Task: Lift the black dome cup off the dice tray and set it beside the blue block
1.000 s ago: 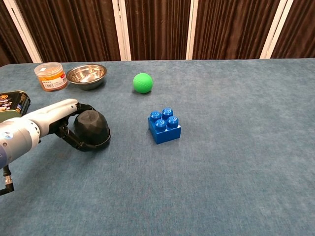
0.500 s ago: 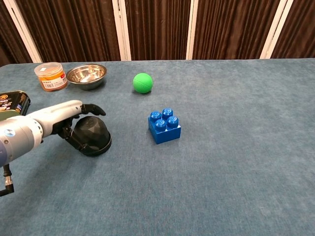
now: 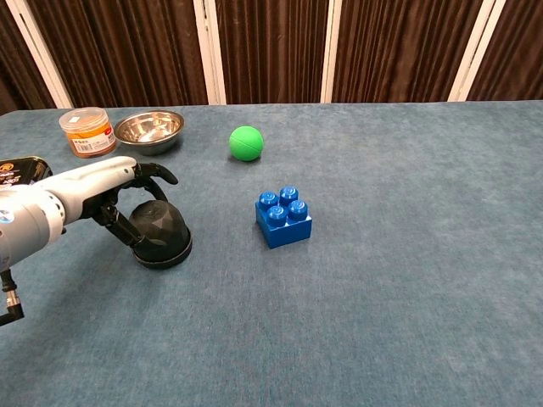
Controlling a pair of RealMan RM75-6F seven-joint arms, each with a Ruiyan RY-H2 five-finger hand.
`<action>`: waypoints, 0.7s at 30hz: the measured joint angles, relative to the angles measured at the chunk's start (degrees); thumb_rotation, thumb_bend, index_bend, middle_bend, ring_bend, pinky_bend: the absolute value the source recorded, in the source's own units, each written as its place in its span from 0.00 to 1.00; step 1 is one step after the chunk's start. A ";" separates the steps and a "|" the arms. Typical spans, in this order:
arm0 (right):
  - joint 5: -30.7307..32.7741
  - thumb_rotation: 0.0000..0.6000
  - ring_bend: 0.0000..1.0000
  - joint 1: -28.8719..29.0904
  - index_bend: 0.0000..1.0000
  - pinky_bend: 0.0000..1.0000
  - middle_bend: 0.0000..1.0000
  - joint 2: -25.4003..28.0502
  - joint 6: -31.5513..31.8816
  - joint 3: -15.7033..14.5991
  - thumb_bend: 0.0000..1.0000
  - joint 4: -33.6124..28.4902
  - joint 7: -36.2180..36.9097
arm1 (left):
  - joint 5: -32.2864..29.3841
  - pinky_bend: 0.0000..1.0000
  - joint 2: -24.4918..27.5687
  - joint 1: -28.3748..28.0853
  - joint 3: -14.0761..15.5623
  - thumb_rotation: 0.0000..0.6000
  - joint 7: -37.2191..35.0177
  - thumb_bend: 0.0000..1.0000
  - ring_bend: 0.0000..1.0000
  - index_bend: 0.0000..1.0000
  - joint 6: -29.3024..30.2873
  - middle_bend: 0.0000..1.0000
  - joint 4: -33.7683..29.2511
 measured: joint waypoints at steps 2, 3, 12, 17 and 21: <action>0.06 1.00 0.01 0.05 0.00 0.00 0.00 -0.05 -0.04 0.06 0.23 -0.03 -0.04 | -0.20 0.00 -0.19 -0.22 0.09 1.00 0.89 0.33 0.00 0.21 0.63 0.31 -0.35; 0.16 1.00 0.01 0.08 0.00 0.00 0.00 -0.16 -0.07 0.11 0.23 -0.05 -0.10 | -0.20 0.00 -0.30 -0.32 0.16 1.00 1.32 0.33 0.00 0.22 0.94 0.31 -0.47; 0.20 1.00 0.01 0.18 0.00 0.00 0.00 -0.27 -0.27 0.12 0.24 -0.02 0.03 | -0.60 0.00 -1.51 -1.09 0.59 1.00 4.72 0.45 0.00 0.32 3.81 0.40 -1.00; 0.13 1.00 0.01 0.03 0.00 0.00 0.00 -0.12 -0.05 0.08 0.23 -0.07 0.19 | 0.71 0.00 -1.57 -1.07 0.26 1.00 4.72 0.52 0.00 0.37 5.31 0.43 -1.86; 0.05 1.00 0.01 0.04 0.00 0.00 0.00 -0.16 0.02 0.09 0.23 -0.11 0.11 | 2.00 0.00 -1.11 -1.15 -0.18 1.00 5.25 0.52 0.00 0.37 6.63 0.43 -4.17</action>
